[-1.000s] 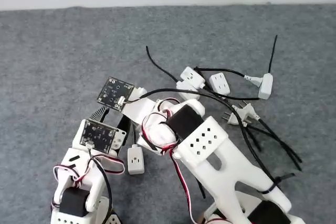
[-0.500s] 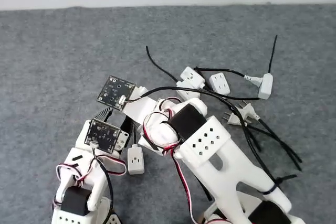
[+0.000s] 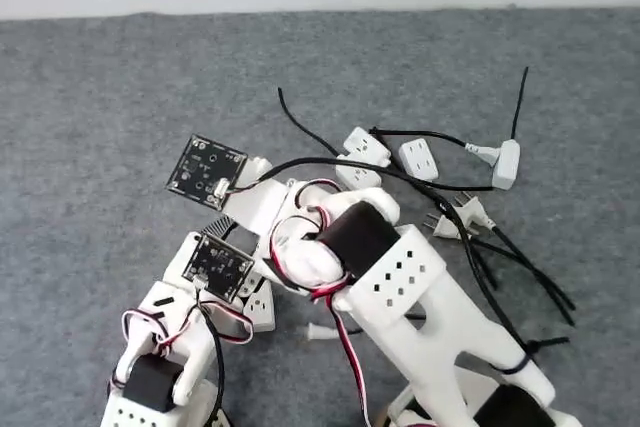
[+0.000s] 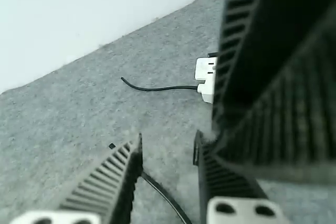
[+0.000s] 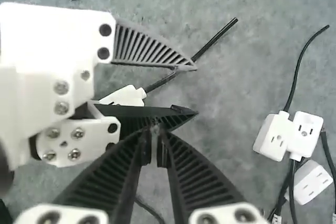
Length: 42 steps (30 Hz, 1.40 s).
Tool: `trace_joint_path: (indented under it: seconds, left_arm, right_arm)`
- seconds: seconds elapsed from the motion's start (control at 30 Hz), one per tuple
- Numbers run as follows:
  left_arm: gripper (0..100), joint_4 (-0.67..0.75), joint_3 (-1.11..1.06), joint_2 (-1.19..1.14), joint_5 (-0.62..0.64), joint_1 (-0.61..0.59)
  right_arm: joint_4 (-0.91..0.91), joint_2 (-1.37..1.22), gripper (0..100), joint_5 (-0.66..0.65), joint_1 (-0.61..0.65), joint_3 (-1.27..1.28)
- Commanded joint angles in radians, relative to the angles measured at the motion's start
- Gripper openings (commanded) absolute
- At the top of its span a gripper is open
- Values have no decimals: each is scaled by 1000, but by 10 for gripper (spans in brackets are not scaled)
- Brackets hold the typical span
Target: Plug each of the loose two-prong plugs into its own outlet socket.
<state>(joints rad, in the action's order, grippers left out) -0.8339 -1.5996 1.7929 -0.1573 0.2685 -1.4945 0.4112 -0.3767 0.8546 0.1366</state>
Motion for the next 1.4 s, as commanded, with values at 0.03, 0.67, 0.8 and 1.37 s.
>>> trace_joint_path:
  seconds: [0.03,0.67,0.8,1.37]
  left_arm:
    - [170,3,18,0,-9,-14]
    - [170,141,45,0,190,-473]
    - [170,155,45,0,190,-482]
    - [170,157,45,0,190,-476]
  right_arm:
    - [25,39,9,8,-27,72]
    - [-28,39,86,-32,-13,457]
    - [33,39,87,-35,-7,557]
    - [205,28,87,-89,145,726]
